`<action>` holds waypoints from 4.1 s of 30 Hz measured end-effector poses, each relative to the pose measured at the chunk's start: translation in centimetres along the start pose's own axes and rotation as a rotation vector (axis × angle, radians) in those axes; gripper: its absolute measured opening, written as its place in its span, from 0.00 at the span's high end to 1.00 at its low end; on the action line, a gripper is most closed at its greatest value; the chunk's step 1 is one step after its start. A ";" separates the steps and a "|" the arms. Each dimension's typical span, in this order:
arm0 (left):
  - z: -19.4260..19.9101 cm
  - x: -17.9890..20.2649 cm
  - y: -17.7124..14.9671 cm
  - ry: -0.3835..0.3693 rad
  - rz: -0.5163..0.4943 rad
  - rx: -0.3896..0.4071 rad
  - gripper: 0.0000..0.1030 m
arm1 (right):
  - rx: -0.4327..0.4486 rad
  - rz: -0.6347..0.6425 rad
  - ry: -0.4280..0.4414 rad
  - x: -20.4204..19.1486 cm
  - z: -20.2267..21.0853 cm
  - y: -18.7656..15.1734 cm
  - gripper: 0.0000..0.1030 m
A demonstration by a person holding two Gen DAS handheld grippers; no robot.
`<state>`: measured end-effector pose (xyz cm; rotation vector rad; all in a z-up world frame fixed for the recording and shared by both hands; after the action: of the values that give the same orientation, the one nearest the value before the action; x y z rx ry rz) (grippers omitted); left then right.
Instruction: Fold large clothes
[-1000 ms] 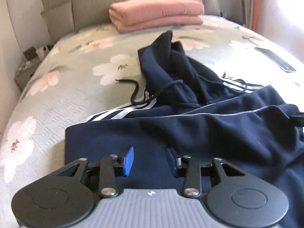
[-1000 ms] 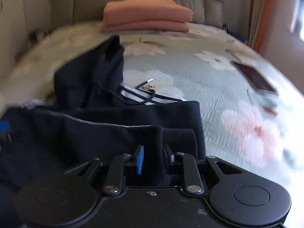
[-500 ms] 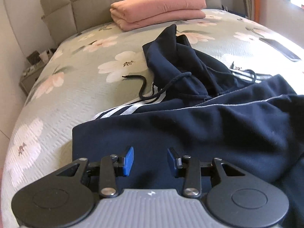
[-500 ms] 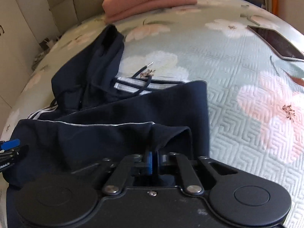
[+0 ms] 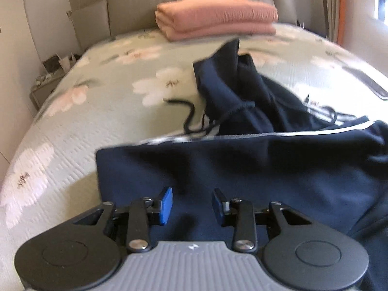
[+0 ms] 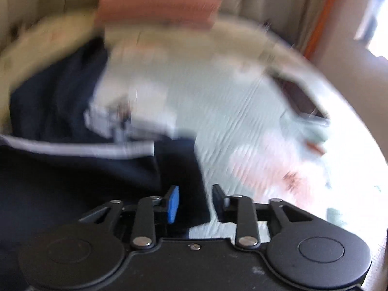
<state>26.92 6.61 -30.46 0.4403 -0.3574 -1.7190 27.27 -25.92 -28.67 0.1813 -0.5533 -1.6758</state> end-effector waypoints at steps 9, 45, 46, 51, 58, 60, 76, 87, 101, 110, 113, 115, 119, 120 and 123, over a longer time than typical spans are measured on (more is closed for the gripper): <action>-3.0 0.4 0.3 0.014 0.009 -0.056 0.64 | -0.100 0.135 0.404 -12.7 -3.5 0.9 0.99; 11.9 -3.0 -20.3 -0.162 0.070 -0.330 0.64 | -0.357 0.063 0.194 0.9 8.1 -23.1 0.46; 12.1 -2.5 -19.9 -0.165 0.057 -0.313 0.63 | -0.348 0.075 0.196 0.3 8.0 -22.5 0.46; 12.0 0.1 -16.7 -0.185 -0.016 -0.253 0.50 | -0.263 0.096 0.244 -2.4 8.5 -19.3 0.33; 10.0 2.6 -11.4 -0.221 -0.020 -0.150 0.50 | -0.123 0.166 0.297 -6.6 8.0 -12.1 0.31; 9.4 3.0 -9.9 -0.236 -0.010 -0.128 0.50 | -0.057 0.168 0.319 -7.5 7.3 -8.0 0.31; 0.7 2.9 -3.2 -0.254 -0.035 -0.137 0.50 | 0.089 -0.089 0.571 -17.1 -9.0 24.0 0.31; 0.1 1.1 -3.4 -0.335 0.104 -0.146 0.50 | 0.074 -0.075 0.743 -22.0 -12.3 28.9 0.92; 9.9 -4.1 -6.5 -0.185 0.195 -0.023 0.50 | 0.453 0.226 0.777 -12.9 21.2 -0.4 0.83; 11.6 -3.8 -9.8 -0.197 0.177 -0.080 0.50 | -0.249 0.262 0.641 -7.4 16.1 -20.4 0.49; 11.0 -2.0 -9.1 -0.214 0.123 -0.067 0.49 | -0.221 0.165 0.613 -5.9 14.1 -18.2 0.46; 10.2 -1.1 -8.1 -0.207 0.104 -0.061 0.49 | -0.195 0.083 0.639 -6.2 12.5 -15.6 0.45; 9.8 -0.5 -5.9 -0.245 0.137 -0.037 0.49 | -0.183 -0.099 0.700 -7.2 9.6 -11.3 0.43; 10.1 -0.5 -5.7 -0.247 0.142 -0.025 0.49 | -0.189 -0.138 0.730 -7.7 8.9 -10.5 0.43; 10.4 -0.3 -5.7 -0.230 0.137 -0.021 0.47 | -0.221 -0.239 0.802 -9.0 8.5 -8.8 0.39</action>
<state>17.08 7.97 -24.00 0.1977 -0.5235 -1.6411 17.58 -14.36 -26.92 0.7378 0.2645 -1.7058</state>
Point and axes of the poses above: each gripper's, at about its wrist camera, not at the fingertips, and z roughly against the way its jaws point, x to its right, y to its top, the point moved 6 cm from there along -z, roughly the way its jaws point, and after that the axes turned 14 degrees about -x, right-handed, at the moved point
